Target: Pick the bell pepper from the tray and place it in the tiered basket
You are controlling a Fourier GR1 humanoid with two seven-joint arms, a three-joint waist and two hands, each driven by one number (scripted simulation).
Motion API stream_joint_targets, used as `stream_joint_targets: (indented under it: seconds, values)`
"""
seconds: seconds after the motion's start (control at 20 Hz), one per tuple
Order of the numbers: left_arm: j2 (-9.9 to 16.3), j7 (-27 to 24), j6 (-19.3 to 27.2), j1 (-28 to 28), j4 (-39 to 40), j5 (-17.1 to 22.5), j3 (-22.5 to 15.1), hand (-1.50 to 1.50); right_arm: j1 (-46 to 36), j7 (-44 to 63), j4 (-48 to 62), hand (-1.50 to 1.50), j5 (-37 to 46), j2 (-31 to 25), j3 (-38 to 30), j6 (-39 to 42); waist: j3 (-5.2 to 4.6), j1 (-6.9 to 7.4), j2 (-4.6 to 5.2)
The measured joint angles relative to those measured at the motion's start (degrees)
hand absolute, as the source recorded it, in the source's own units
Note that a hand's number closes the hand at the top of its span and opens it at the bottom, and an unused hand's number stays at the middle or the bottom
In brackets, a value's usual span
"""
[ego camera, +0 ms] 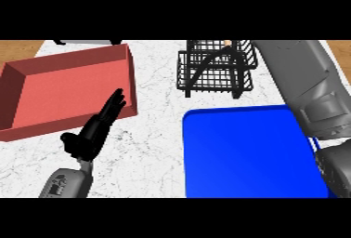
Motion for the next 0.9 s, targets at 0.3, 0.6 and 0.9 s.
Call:
stream_joint_targets:
  seconds: [0.3, 0.6, 0.9]
  values:
    - [-0.18, 0.30, 0.12, -0.40, 0.50, -0.06, 0.46, 0.00, -2.67, 5.24, 4.57, -1.50, -4.74, 1.27, -5.17, 1.84, -0.11, -0.22, -0.15]
    - [-0.15, 0.47, -0.10, 0.11, 0.06, -0.11, 0.53, 0.00, -3.46, 10.98, 7.12, -1.50, -10.42, 3.05, -10.75, 1.90, -0.15, -0.34, -0.27]
    - [-0.55, -0.06, 0.54, 0.75, -0.40, -0.88, 0.51, 0.00, -2.48, 10.40, 5.62, -1.50, -11.64, 0.87, -12.72, -4.22, 0.04, -0.78, -0.09]
